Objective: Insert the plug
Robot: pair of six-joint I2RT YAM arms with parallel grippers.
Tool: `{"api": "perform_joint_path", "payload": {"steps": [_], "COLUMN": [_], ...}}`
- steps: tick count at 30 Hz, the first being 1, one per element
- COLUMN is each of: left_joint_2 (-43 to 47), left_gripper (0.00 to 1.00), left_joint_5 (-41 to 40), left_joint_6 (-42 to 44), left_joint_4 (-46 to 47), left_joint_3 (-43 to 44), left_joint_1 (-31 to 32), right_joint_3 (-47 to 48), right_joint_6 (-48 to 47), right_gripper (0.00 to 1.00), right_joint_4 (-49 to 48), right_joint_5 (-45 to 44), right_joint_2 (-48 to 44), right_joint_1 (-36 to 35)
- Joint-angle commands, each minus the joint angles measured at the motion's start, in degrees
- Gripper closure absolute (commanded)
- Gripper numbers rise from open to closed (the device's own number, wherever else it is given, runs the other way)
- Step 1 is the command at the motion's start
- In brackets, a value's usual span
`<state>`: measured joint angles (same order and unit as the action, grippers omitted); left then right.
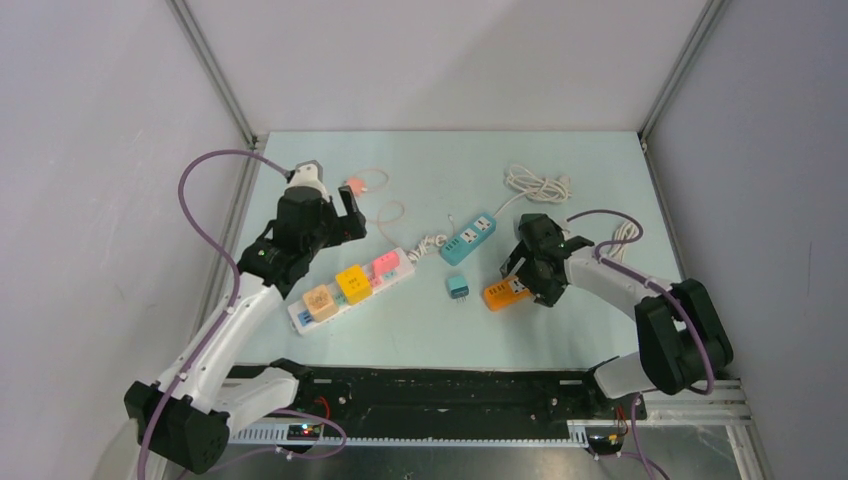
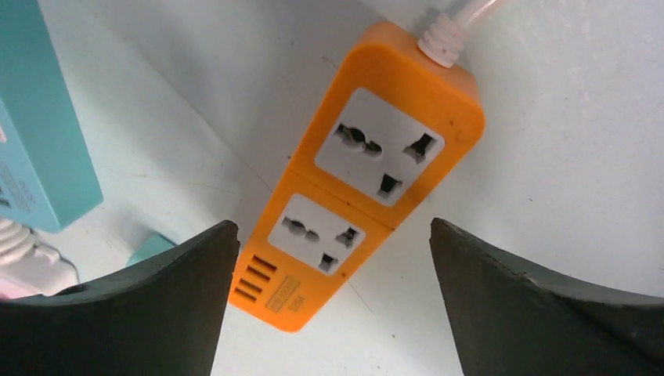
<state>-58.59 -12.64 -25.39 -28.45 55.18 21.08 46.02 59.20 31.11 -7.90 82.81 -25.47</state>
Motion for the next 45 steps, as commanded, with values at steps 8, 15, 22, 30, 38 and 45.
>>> {"api": "perform_joint_path", "payload": {"steps": [8, 15, 22, 30, 38, 45], "left_joint_2": [3.32, 3.52, 3.25, 3.32, 2.27, 2.73], "left_gripper": [0.00, 0.00, 0.00, 0.00, 0.00, 0.00], "left_joint_5": [8.47, 13.86, 16.04, 15.63, 15.75, 17.28], "left_joint_6": [2.03, 2.81, 3.71, 3.77, 4.87, 5.68], "left_joint_4": [1.84, 2.49, 2.43, 2.42, 2.29, 2.38], "left_joint_3": [0.75, 1.01, 1.34, 1.25, 1.73, 1.61], "left_joint_1": [-0.25, -0.25, -0.25, -0.21, -0.24, -0.23], "right_joint_3": [8.31, 14.81, 27.90, 33.01, 36.04, 35.94], "right_joint_6": [-11.43, -21.59, -35.45, -41.62, -41.52, -40.81], "right_gripper": [0.01, 0.07, 0.05, 0.04, 0.18, 0.48], "right_joint_4": [3.55, -0.81, 1.89, 1.66, 2.92, 2.52], "right_joint_5": [-2.91, -5.16, -3.86, -2.88, -3.83, -5.54], "right_joint_2": [-13.84, -6.13, 12.54, 22.92, 27.78, 27.34], "right_joint_1": [2.99, 6.64, 8.83, 10.00, 9.19, 8.87]}}
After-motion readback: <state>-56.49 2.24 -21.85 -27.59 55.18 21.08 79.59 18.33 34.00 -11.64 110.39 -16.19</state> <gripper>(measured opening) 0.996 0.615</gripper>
